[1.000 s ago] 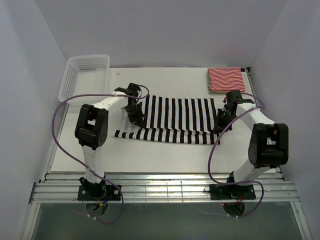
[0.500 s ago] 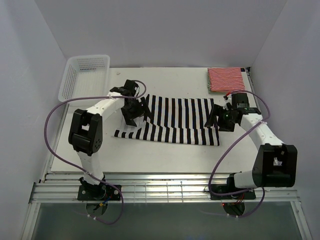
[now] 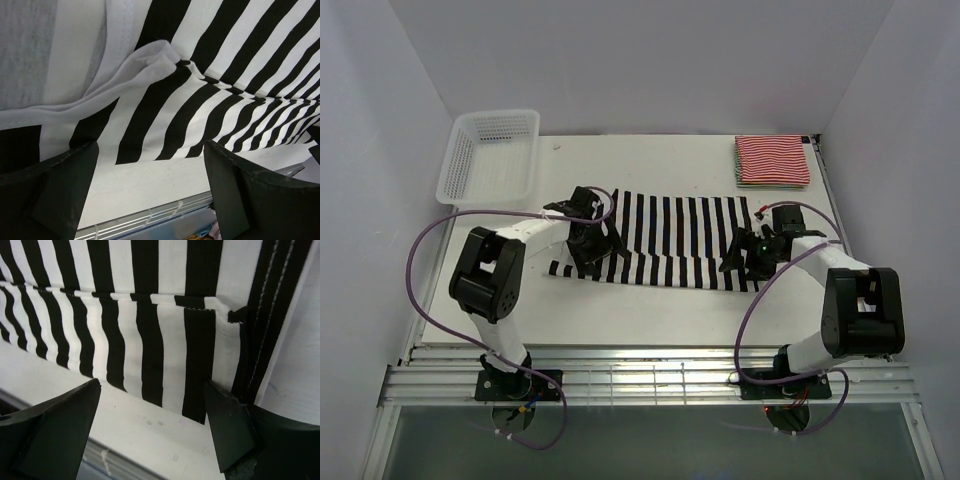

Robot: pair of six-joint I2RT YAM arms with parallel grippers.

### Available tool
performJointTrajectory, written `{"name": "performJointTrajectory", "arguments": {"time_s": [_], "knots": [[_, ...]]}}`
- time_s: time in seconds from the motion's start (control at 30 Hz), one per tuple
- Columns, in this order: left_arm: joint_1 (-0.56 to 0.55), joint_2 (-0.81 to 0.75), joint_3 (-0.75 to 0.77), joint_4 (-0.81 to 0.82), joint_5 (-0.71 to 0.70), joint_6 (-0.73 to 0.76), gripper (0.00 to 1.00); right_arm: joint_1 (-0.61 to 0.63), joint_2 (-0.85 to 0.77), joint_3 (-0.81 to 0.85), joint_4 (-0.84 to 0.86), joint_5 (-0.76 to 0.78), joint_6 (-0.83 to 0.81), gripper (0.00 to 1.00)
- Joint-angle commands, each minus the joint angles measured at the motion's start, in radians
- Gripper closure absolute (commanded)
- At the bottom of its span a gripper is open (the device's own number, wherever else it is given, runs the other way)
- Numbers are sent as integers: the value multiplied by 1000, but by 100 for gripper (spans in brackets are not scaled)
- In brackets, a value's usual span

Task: Fold and stack the tank tops

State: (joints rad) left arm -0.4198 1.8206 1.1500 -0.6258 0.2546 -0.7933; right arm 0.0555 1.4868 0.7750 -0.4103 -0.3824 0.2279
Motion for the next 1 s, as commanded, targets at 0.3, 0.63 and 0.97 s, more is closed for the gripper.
{"name": "performJointTrajectory", "arguments": {"time_s": [0.3,0.63,0.97], "knots": [[-2,-222,-322,52,18,-70,2,10,-216,-266,-42,8,68,10],[-4,-278,-35,-51,-56,18,2,15,-366,-7,-157,11,14,10],[68,171,528,-97,-167,155,2,15,-108,342,-67,261,-1,10]]}}
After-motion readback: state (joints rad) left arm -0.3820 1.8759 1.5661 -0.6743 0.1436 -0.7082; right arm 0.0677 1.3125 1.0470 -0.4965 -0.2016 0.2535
